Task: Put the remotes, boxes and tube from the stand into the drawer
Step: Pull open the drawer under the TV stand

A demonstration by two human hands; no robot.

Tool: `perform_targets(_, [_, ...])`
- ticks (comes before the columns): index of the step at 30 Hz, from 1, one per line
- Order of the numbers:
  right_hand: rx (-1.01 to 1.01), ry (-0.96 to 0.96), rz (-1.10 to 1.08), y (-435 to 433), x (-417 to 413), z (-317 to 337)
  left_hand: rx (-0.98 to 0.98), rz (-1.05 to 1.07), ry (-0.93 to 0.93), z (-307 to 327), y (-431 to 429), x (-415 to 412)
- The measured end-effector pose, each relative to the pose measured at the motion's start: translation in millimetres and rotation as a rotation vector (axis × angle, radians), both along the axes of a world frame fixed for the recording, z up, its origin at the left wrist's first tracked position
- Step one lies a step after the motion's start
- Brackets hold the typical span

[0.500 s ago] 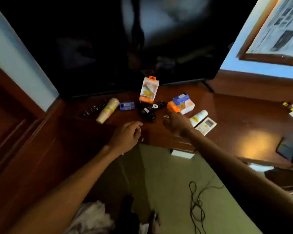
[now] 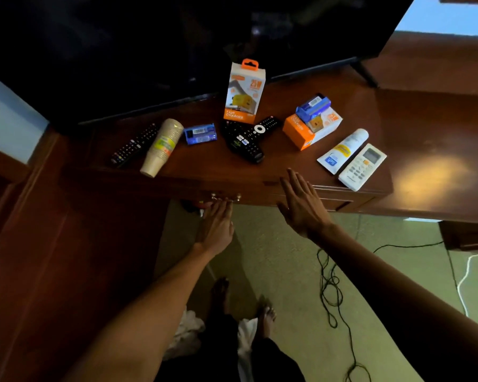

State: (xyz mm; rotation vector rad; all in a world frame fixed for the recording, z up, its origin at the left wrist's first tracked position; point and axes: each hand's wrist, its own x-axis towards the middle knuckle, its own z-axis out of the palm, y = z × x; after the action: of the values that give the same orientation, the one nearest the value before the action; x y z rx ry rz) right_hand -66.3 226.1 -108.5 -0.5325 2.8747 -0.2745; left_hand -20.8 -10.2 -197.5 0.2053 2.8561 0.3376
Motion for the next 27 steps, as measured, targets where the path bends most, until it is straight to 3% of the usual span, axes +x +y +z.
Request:
perform_targets(7, [0.020, 0.014, -0.114, -8, 0, -38, -0.047, -0.022, -0.137, -33, -3, -18])
perform_targets(13, [0.057, 0.066, -0.165, -15, 8, -51, -0.047, -0.045, -0.128, -45, -10, -8])
perform_targets(27, [-0.015, 0.069, -0.034, -3, 34, -49, -0.008, -0.005, -0.155, -41, -1, 60])
